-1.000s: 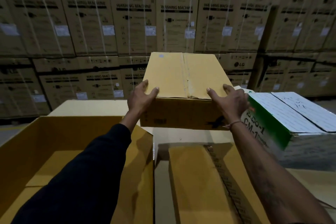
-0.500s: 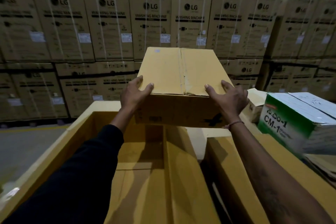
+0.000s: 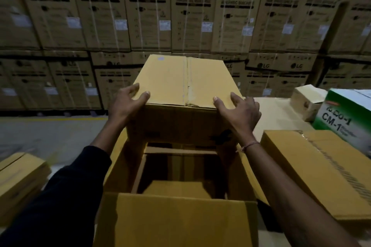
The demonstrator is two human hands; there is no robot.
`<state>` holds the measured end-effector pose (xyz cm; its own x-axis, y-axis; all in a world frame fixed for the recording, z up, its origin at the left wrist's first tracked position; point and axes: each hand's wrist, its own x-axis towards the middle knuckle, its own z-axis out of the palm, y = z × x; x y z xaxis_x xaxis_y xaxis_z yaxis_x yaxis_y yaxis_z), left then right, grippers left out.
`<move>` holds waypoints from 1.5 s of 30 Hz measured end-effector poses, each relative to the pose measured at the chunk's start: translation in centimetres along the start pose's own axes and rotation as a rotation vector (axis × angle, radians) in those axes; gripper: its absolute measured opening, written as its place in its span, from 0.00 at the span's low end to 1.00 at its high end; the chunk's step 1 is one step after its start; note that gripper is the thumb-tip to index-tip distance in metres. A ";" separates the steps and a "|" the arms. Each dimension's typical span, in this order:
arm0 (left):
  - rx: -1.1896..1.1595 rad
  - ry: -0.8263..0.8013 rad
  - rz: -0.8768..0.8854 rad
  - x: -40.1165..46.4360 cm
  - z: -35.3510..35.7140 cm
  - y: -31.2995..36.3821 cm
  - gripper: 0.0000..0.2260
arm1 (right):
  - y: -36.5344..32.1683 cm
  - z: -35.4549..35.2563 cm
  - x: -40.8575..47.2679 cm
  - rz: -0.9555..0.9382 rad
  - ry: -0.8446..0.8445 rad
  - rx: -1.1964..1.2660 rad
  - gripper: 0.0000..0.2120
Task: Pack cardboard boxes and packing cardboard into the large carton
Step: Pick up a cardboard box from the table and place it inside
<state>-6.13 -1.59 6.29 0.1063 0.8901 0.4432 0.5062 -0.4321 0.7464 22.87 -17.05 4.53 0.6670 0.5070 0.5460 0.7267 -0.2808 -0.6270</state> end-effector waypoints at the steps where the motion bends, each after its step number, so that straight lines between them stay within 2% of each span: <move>1: 0.011 -0.002 -0.008 -0.8 -0.8 -0.9 0.34 | -0.3 0.2 -1.2 0.000 -0.011 -0.010 0.36; 5: 0.096 0.001 -0.011 -4.4 -2.5 -3.7 0.32 | 0.0 0.7 -5.5 0.026 -0.054 -0.051 0.37; 9: 0.115 -0.069 -0.045 -7.2 -1.9 -5.8 0.36 | 1.9 1.0 -8.9 0.047 -0.079 -0.070 0.37; 12: 0.097 -0.143 -0.081 -8.8 -0.2 -7.6 0.33 | 3.5 1.6 -10.2 0.067 -0.117 -0.118 0.38; 19: 0.111 -0.260 -0.117 -9.8 2.8 -10.6 0.34 | 5.8 3.9 -11.0 0.101 -0.323 -0.194 0.38; 22: 0.195 -0.382 -0.135 -8.8 3.5 -11.0 0.36 | 6.6 4.4 -10.9 0.094 -0.385 -0.248 0.39; 27: 0.326 -0.570 -0.138 -8.6 4.6 -12.3 0.26 | 7.2 5.0 -10.7 -0.008 -0.538 -0.481 0.38; 29: 0.394 -0.662 -0.184 -8.9 5.1 -12.8 0.24 | 7.4 5.5 -11.2 0.005 -0.659 -0.523 0.38; 33: 0.572 -0.814 -0.218 -9.1 6.2 -13.3 0.29 | 7.6 6.4 -11.8 0.142 -0.952 -0.525 0.45; 36: 0.627 -0.833 -0.267 -9.0 7.3 -13.4 0.34 | 7.7 6.9 -11.9 0.153 -0.965 -0.544 0.49; 39: 0.782 -0.853 -0.319 -9.2 8.7 -12.9 0.39 | 8.1 7.4 -12.3 0.152 -0.967 -0.553 0.52; 41: 0.875 -0.856 -0.253 -9.4 9.6 -12.0 0.37 | 8.3 7.7 -12.4 0.140 -0.969 -0.566 0.54; 45: 0.815 -0.913 0.124 -9.3 12.0 -10.1 0.32 | 8.6 8.2 -12.4 0.080 -0.981 -0.605 0.57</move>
<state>-1.96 -3.75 -11.27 0.5860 0.7657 -0.2651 0.8015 -0.5958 0.0508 19.49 -19.11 -12.15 0.4933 0.8105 -0.3158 0.8247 -0.5513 -0.1267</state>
